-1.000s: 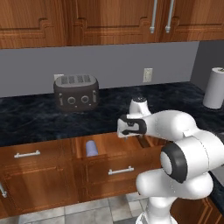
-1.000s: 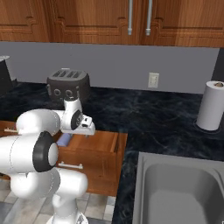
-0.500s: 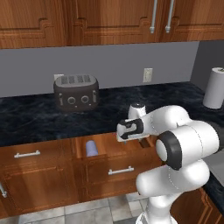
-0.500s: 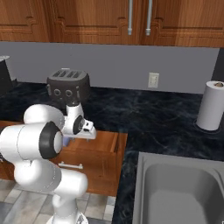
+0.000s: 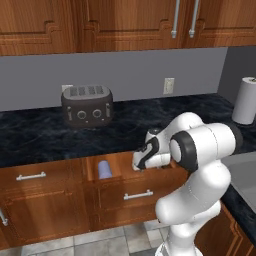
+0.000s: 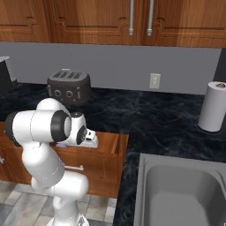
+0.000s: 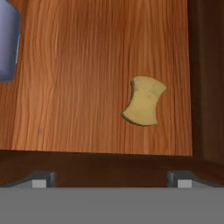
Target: Restock the sink supplies by placing the sponge and soap dispenser on the counter and next to the sink. Make sure the soap dispenser is upright.
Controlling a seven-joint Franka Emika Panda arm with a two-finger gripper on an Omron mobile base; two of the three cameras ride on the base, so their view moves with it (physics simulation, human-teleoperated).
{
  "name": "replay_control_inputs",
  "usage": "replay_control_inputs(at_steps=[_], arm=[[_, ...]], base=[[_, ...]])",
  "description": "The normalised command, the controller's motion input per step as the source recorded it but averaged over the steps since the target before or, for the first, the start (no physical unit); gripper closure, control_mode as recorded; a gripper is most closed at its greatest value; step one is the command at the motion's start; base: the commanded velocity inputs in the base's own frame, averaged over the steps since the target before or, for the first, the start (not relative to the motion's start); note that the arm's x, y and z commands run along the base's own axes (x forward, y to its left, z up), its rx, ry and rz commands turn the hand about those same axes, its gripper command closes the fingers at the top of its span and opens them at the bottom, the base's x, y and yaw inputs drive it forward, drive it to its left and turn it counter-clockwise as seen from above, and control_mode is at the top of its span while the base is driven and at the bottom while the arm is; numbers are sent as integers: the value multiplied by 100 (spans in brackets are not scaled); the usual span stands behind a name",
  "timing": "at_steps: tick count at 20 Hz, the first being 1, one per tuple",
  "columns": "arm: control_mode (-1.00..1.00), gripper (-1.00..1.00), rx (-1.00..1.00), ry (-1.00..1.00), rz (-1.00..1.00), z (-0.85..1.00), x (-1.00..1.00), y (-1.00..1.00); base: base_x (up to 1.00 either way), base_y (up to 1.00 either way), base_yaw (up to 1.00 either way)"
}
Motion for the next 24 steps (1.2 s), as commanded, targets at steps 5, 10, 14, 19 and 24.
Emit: replay_control_inputs(at_steps=[5, 10, 14, 19, 24], arm=[[-100, -100, 0, 5, 0, -17, -12, 0], [-100, -100, 0, 7, 0, -16, -28, 0], [-100, -100, 0, 6, 0, -37, -45, 0], [-100, -100, 3, 6, 0, -53, -71, 0], [-100, -100, 10, 2, 0, -49, -98, -1]], base=[[0, 0, 0], [0, 0, 0], [0, 0, 0], [0, 0, 0], [0, 0, 0]])
